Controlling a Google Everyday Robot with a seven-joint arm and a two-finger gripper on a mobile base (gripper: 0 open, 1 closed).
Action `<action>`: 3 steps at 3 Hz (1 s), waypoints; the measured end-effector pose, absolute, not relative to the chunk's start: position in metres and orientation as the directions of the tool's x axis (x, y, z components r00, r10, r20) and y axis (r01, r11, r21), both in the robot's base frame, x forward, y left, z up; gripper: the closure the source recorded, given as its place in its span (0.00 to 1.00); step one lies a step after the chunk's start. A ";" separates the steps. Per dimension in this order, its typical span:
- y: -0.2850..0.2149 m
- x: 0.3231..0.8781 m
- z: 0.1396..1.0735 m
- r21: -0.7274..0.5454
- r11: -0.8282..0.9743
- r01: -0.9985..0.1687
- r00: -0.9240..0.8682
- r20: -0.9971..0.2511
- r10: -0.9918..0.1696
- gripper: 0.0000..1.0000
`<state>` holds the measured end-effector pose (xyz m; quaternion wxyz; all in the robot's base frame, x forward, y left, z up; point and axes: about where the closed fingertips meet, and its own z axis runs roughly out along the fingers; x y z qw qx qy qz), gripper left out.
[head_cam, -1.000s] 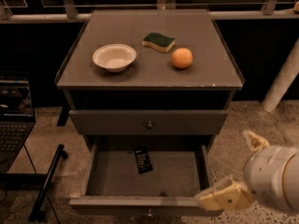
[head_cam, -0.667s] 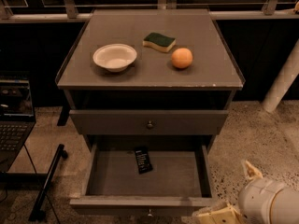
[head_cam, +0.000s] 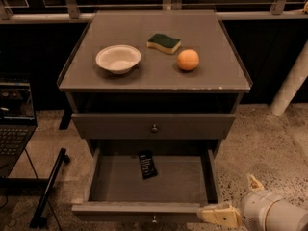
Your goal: Pick rxbar chocolate from middle drawer and place on counter
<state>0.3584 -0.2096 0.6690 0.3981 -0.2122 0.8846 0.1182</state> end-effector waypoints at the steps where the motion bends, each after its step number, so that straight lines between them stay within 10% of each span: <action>1: -0.205 0.353 0.676 0.020 0.876 -0.482 -0.586 -0.750 -0.305 0.00; 3: -0.183 0.368 0.604 -0.014 0.873 -0.488 -0.559 -0.763 -0.325 0.00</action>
Offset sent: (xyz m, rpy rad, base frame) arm -0.0095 0.0099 -0.0976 -0.0014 -0.0242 -0.0660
